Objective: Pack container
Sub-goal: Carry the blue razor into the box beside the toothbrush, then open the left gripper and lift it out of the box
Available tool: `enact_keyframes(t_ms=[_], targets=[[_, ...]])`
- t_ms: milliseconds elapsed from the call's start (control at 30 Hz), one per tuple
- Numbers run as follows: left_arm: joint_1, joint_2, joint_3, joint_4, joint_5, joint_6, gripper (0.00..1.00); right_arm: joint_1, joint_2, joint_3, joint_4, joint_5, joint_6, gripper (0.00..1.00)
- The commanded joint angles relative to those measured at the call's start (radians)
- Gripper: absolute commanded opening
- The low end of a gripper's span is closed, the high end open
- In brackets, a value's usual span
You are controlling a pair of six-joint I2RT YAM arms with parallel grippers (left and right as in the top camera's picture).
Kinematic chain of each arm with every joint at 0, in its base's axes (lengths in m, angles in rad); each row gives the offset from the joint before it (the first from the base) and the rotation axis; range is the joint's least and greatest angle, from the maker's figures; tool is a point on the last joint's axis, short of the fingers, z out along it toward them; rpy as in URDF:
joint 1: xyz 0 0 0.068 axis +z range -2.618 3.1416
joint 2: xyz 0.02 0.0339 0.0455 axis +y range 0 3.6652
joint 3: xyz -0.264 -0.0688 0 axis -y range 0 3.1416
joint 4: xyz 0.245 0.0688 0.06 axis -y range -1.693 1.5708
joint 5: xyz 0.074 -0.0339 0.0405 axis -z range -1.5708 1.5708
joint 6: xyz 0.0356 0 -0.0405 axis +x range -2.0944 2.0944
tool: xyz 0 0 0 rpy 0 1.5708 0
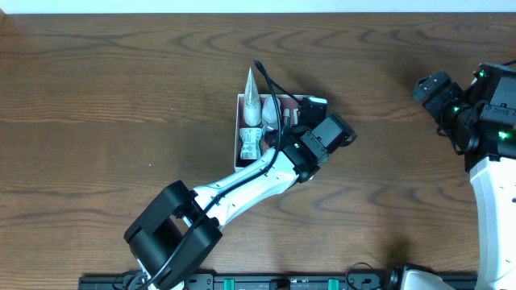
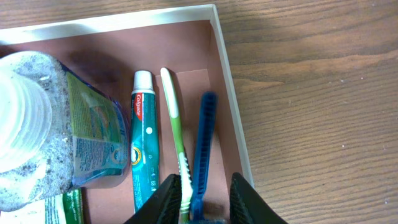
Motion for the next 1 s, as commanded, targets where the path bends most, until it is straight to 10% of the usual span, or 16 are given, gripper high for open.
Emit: enact_keyframes(t_ms=[0,433,833,967], targets=[[-0.002,0.010,0.011,0.002,-0.002,-0.005,0.28,-0.003,-0.005,0.006,0.000,0.008,-0.005,0.99],[-0.003,-0.151,0.012,-0.066,-0.003,0.091,0.28,-0.003,-0.005,0.006,0.000,0.008,-0.005,0.99],[-0.001,-0.663,0.012,-0.526,-0.244,0.090,0.29,-0.003,-0.005,0.006,0.000,0.008,-0.005,0.99],[0.017,-0.771,0.010,-0.771,-0.394,-0.127,0.69,-0.003,-0.005,0.006,0.000,0.008,-0.005,0.99]])
